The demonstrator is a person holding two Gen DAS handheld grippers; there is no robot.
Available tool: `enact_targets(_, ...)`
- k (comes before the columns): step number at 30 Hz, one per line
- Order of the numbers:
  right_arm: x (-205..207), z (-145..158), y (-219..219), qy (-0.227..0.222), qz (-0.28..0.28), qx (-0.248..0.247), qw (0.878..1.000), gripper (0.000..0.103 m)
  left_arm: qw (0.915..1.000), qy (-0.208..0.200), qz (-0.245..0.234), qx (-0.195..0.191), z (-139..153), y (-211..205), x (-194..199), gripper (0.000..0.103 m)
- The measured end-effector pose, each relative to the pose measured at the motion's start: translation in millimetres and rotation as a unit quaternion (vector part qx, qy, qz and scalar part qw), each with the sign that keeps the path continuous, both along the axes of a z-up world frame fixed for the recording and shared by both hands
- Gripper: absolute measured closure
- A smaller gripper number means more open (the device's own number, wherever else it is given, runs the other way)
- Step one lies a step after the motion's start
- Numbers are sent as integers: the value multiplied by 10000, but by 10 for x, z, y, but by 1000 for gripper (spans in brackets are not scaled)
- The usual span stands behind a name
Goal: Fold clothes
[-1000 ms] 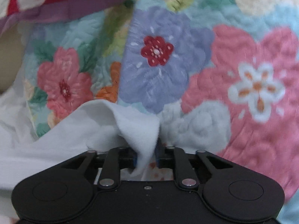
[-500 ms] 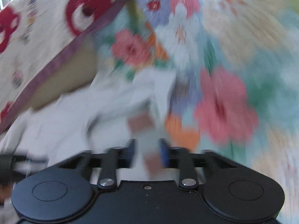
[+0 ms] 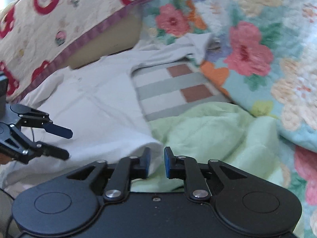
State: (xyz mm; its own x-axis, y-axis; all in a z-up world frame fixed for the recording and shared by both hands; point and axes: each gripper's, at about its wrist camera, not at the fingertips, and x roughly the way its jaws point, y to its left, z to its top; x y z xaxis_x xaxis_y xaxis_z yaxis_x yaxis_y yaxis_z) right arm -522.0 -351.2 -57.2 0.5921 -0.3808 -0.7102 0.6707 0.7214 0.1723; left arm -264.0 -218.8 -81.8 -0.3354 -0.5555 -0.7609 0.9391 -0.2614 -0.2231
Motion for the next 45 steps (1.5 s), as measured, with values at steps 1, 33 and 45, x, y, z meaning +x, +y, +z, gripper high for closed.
enact_targets(1,44,-29,10,81,80,-68,9999,64,10000,-64,3,45,-7,30,-3,49)
enact_targets(33,-221,-21,156,200,-682,-683,9951,101,9847,338,1260,1159,109,974,425,98)
enact_targets(45,952,215,-14,-1218,1170,1439,9751,70,9673,340,1879,1670,268,1833,787,69)
